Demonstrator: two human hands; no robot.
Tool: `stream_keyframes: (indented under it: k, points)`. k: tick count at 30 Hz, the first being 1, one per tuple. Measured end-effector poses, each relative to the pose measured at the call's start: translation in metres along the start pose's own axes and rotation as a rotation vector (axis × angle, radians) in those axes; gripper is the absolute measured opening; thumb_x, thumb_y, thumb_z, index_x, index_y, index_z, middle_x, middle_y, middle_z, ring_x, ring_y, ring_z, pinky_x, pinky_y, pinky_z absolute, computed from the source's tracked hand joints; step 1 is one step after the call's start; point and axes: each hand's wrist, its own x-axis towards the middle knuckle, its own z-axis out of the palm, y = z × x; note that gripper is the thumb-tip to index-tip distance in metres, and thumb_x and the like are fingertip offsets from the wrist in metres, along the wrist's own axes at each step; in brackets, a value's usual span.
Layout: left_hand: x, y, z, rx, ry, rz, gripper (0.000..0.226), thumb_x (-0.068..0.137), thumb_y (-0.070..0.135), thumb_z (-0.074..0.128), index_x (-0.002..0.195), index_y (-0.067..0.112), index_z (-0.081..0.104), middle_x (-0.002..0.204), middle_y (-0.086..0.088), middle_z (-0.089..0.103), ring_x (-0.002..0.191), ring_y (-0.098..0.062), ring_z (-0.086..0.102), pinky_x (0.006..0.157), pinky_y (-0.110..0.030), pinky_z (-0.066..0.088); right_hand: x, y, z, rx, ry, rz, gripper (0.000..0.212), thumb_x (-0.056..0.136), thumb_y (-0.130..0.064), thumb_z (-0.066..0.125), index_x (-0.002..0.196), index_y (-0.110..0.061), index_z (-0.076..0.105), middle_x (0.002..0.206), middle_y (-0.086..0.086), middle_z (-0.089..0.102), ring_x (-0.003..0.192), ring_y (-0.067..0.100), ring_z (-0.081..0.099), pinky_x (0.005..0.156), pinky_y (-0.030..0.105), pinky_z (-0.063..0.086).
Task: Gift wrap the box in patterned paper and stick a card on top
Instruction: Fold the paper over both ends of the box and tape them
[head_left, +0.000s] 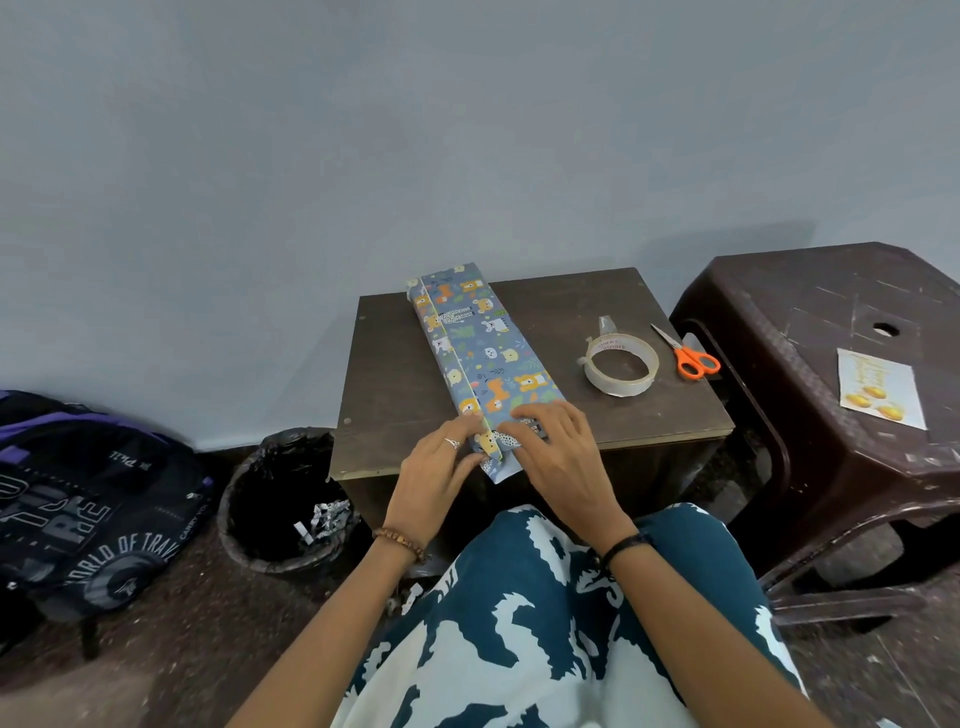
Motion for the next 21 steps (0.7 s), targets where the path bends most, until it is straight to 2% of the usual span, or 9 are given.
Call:
stream_keyframes:
  k: [3, 5, 9, 12, 15, 19, 21]
  points:
    - [-0.001, -0.003, 0.004, 0.028, 0.024, -0.002, 0.035, 0.087, 0.018, 0.063, 0.12, 0.024, 0.052, 0.122, 0.007, 0.06, 0.107, -0.009, 0.056, 0.088, -0.023, 0.046, 0.0, 0.0, -0.003, 0.033, -0.001, -0.009, 0.018, 0.091, -0.027, 0.051, 0.093, -0.018, 0.067, 0.098, 0.002, 0.064, 0.097, 0.013, 0.051, 0.091, 0.034, 0.041]
    - [-0.001, -0.002, 0.006, 0.047, 0.051, 0.005, 0.033, 0.086, 0.019, 0.063, 0.118, 0.019, 0.055, 0.119, 0.004, 0.062, 0.104, -0.008, 0.054, 0.087, -0.017, 0.041, 0.0, 0.002, -0.005, 0.051, -0.004, -0.004, 0.023, 0.093, -0.03, 0.049, 0.092, -0.019, 0.069, 0.095, 0.001, 0.064, 0.096, 0.012, 0.052, 0.09, 0.032, 0.04]
    - [0.001, -0.002, 0.009, 0.162, 0.118, 0.112, 0.022, 0.088, 0.026, 0.052, 0.105, 0.016, 0.063, 0.114, 0.002, 0.065, 0.106, -0.005, 0.05, 0.091, -0.018, 0.034, 0.0, 0.003, -0.011, 0.14, -0.032, 0.023, 0.026, 0.094, -0.029, 0.048, 0.095, -0.017, 0.07, 0.096, 0.0, 0.064, 0.094, 0.011, 0.053, 0.089, 0.031, 0.041]
    - [0.002, -0.003, 0.01, 0.182, 0.154, 0.117, 0.019, 0.088, 0.028, 0.049, 0.099, 0.021, 0.064, 0.112, 0.006, 0.066, 0.105, -0.003, 0.051, 0.092, -0.022, 0.034, 0.003, 0.01, -0.02, 0.229, -0.011, 0.17, 0.028, 0.096, -0.021, 0.042, 0.106, -0.012, 0.066, 0.104, 0.003, 0.064, 0.099, 0.015, 0.055, 0.089, 0.031, 0.043]
    - [0.003, -0.002, 0.009, 0.167, 0.196, 0.133, 0.014, 0.086, 0.027, 0.051, 0.097, 0.025, 0.06, 0.108, 0.007, 0.067, 0.101, -0.002, 0.053, 0.09, -0.025, 0.035, 0.002, 0.026, -0.033, 0.32, 0.035, 0.385, 0.032, 0.092, -0.011, 0.037, 0.111, -0.01, 0.062, 0.109, 0.002, 0.061, 0.099, 0.011, 0.054, 0.086, 0.02, 0.043]
    - [0.006, -0.001, 0.008, 0.156, 0.221, 0.186, 0.011, 0.085, 0.024, 0.053, 0.095, 0.026, 0.056, 0.104, 0.005, 0.067, 0.097, -0.004, 0.052, 0.09, -0.026, 0.033, -0.003, 0.043, -0.034, 0.458, -0.141, 0.468, 0.044, 0.083, 0.015, 0.044, 0.114, -0.011, 0.06, 0.115, -0.001, 0.057, 0.103, 0.001, 0.052, 0.087, 0.009, 0.043]
    - [0.007, -0.002, 0.008, 0.131, 0.208, 0.238, 0.01, 0.086, 0.02, 0.053, 0.095, 0.022, 0.056, 0.103, 0.002, 0.067, 0.097, -0.006, 0.053, 0.092, -0.026, 0.035, -0.004, 0.046, -0.029, 0.576, -0.211, 0.503, 0.046, 0.083, 0.018, 0.045, 0.112, -0.014, 0.06, 0.117, -0.001, 0.057, 0.106, -0.001, 0.053, 0.088, 0.007, 0.044]
